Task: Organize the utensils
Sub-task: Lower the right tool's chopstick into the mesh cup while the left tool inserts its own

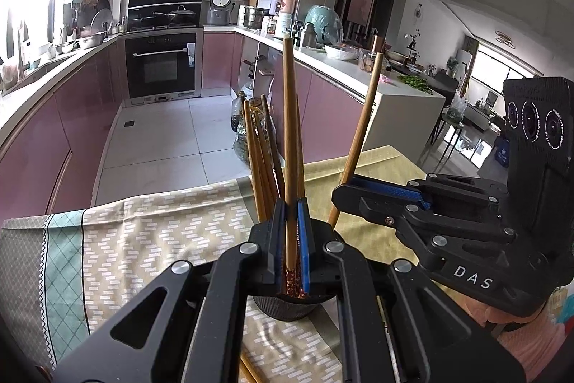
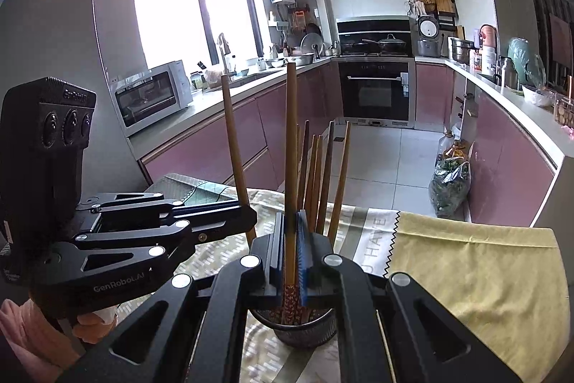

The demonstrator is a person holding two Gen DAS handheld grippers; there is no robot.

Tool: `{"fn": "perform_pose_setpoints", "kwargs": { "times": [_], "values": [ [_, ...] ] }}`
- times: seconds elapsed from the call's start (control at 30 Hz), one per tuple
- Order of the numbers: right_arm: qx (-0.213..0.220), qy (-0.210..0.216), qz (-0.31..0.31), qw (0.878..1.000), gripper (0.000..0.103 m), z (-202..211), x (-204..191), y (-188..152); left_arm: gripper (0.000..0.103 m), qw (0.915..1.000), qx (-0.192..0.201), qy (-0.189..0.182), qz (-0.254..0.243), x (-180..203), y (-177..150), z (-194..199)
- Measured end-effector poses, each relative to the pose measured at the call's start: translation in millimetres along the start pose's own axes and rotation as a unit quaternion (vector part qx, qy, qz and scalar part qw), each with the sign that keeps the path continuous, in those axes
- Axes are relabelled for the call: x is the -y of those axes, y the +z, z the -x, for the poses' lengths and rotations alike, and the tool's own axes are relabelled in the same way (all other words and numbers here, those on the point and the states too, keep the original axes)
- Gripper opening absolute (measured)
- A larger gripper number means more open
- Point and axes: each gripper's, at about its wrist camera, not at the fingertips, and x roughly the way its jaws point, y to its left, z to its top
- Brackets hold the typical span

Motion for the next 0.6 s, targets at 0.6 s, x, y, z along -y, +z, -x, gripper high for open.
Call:
{"fn": "perform_pose_setpoints", "kwargs": {
  "times": [0.6],
  "values": [
    [-0.034,-0.006,-0.011,0.999,0.006,-24.9,8.7,-9.1,0.008,0.9993,-0.036,0.006,0.002,-9.8,-8.0,-30.2]
  ]
}}
